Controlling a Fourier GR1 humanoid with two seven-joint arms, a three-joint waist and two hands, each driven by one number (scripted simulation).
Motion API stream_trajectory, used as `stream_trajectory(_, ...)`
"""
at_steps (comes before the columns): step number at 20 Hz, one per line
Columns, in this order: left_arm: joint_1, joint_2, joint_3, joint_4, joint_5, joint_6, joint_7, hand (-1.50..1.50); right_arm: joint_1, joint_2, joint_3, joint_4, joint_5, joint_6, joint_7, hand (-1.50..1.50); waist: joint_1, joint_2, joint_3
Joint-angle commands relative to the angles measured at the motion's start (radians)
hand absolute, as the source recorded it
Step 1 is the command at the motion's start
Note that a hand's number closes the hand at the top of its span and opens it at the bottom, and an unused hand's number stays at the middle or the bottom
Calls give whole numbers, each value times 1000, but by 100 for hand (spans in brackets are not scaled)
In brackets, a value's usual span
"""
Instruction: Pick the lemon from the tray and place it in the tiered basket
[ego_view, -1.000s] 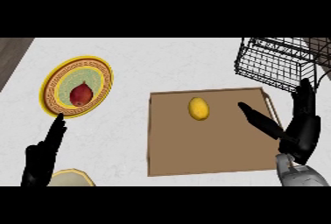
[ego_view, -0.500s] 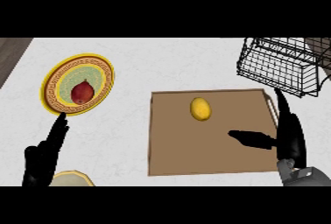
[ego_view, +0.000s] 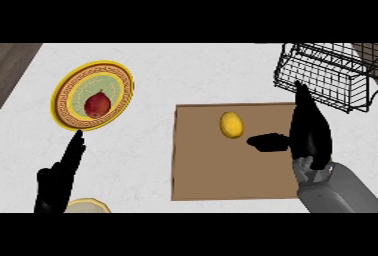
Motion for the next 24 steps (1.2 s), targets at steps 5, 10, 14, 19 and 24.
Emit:
stream_trajectory(5,-13,-69,-29,38,17,21,5,0,-112,145,58,104,128,225,315,-150,-5,10,-17)
stream_trajectory(10,-52,-98,-48,65,-1,54,10,0,-179,233,5,215,112,327,316,-150,-15,13,-18)
stream_trajectory(14,-37,-110,-46,98,-5,56,-26,0,-231,309,-52,257,142,360,316,-150,-12,10,-16)
stream_trajectory(19,-33,-152,-68,133,-21,59,-57,0,-257,402,-99,322,184,376,316,-150,-11,10,-15)
stream_trajectory(24,-57,-119,-25,138,9,22,-53,0,-277,421,-160,452,170,450,310,-150,-6,14,-15)
